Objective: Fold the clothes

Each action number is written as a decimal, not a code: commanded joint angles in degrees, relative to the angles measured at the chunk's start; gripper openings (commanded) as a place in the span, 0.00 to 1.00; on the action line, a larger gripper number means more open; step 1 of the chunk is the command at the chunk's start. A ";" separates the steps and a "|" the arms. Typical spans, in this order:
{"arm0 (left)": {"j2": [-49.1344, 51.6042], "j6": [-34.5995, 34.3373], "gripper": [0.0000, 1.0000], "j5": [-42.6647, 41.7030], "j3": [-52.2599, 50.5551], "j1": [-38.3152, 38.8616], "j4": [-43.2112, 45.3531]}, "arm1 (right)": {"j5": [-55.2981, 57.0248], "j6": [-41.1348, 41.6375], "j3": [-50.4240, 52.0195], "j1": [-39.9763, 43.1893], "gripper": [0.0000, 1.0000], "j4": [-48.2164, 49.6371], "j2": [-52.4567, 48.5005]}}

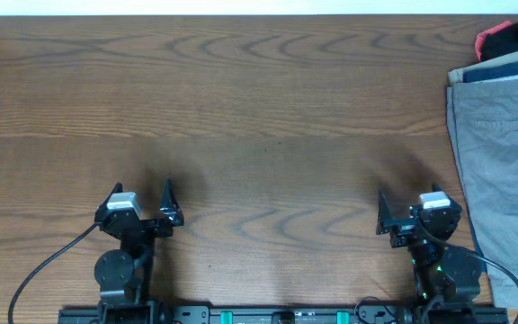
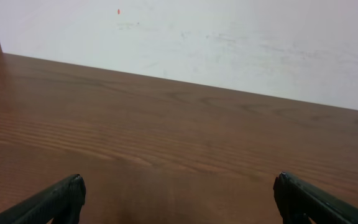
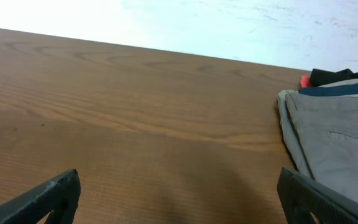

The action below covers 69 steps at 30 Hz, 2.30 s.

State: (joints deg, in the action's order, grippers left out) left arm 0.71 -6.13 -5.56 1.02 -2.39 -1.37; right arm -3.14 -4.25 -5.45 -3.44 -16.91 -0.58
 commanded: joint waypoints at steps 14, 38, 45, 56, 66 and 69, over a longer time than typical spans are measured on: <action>-0.04 0.33 0.98 -0.55 -0.79 0.28 -2.23 | -32.50 22.91 0.26 0.15 0.99 6.82 0.20; -0.04 0.33 0.98 -0.55 -0.79 0.28 -2.21 | -4.04 3.89 -32.96 0.17 0.99 20.65 -42.16; -0.04 0.33 0.98 -0.55 -0.79 0.28 -2.23 | 25.73 -2.86 -61.83 1.03 0.99 -1.86 -73.72; -0.04 0.33 0.98 -0.55 -0.79 0.28 -2.21 | 33.57 -9.57 -73.50 4.20 0.99 -6.08 -100.80; -0.04 0.33 0.98 -0.55 -0.79 0.28 -2.21 | 37.40 -9.53 -73.55 9.38 0.99 -4.37 -115.05; -0.04 0.33 0.98 -0.55 -0.79 0.28 -2.23 | 37.35 -9.53 -73.55 10.58 0.99 -3.21 -117.26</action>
State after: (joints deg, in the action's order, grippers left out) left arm 0.86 -6.13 -5.56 1.10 -2.39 -1.50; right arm 32.45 -13.13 -77.91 5.89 -20.97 -116.75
